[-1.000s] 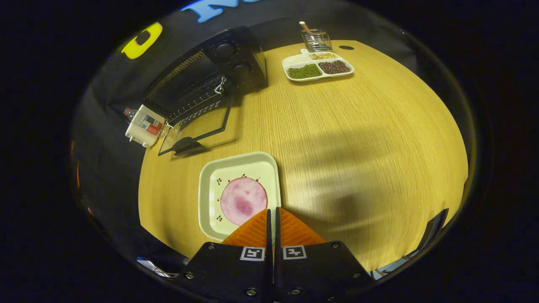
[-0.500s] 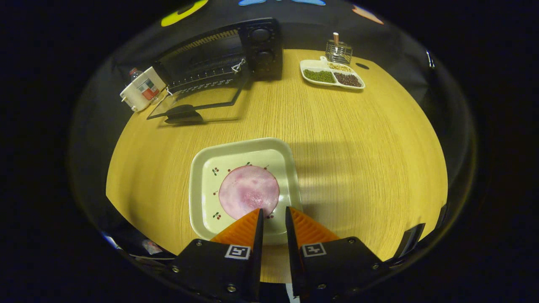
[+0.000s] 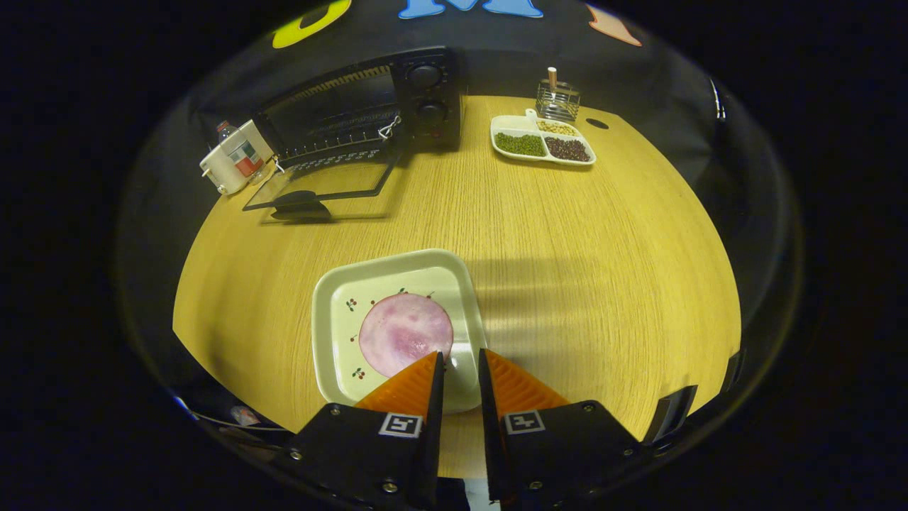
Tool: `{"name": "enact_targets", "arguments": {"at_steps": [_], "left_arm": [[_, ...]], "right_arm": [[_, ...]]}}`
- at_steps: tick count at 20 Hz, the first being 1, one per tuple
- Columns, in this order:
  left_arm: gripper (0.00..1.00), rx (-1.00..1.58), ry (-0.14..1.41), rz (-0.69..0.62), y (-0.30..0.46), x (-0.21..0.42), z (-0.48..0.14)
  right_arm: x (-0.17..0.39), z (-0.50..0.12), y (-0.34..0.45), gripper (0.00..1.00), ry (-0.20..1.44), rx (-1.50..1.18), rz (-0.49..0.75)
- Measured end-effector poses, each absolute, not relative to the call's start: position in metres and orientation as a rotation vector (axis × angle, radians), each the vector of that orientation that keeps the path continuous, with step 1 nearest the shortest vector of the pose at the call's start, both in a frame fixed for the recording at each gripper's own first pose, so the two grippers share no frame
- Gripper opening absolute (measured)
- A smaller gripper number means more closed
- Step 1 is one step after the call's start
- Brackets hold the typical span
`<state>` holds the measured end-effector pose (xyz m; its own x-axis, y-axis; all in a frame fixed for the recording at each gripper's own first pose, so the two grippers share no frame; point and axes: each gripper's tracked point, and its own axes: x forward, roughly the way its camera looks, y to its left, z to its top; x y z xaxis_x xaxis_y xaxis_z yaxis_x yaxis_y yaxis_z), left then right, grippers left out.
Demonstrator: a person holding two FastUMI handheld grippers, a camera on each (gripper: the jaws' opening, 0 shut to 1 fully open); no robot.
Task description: Open the electric oven with the left hand, put the food in, and close the electric oven.
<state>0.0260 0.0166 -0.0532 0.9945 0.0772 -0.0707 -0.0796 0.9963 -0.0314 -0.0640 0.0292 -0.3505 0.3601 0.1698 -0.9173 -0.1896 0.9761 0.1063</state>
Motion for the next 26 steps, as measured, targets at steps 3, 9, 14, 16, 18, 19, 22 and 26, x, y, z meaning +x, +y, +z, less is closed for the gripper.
{"name": "enact_targets", "arguments": {"at_steps": [3,9,14,16,18,19,22,26], "left_arm": [[0.95,-0.033,0.076,0.066,0.011,0.03,-0.055],[0.95,-0.02,0.077,0.049,0.003,0.036,-0.053],[0.99,-0.026,0.077,0.05,0.002,0.038,-0.052],[0.95,-0.021,0.076,0.051,0.004,0.038,-0.053],[0.95,-0.023,0.076,0.052,0.005,0.039,-0.052],[0.95,-0.024,0.075,0.054,0.005,0.04,-0.051],[0.95,-0.027,0.075,0.053,0.004,0.041,-0.051],[0.95,-0.029,0.076,0.045,0.002,0.043,-0.052]], "right_arm": [[-0.071,-0.365,0.022,0.28,1.254,-0.014,0.232],[-0.078,-0.374,0.022,0.24,1.299,-0.007,0.262],[-0.072,-0.375,0.025,0.0,1.298,0.079,0.261],[-0.076,-0.373,0.031,0.0,1.32,0.165,0.265],[-0.078,-0.368,0.039,0.0,1.341,0.277,0.255],[-0.078,-0.365,0.041,0.01,1.341,0.318,0.257],[-0.075,-0.353,0.044,0.0,1.329,0.4,0.264],[-0.064,-0.331,0.052,0.0,1.294,0.498,0.277]]}}
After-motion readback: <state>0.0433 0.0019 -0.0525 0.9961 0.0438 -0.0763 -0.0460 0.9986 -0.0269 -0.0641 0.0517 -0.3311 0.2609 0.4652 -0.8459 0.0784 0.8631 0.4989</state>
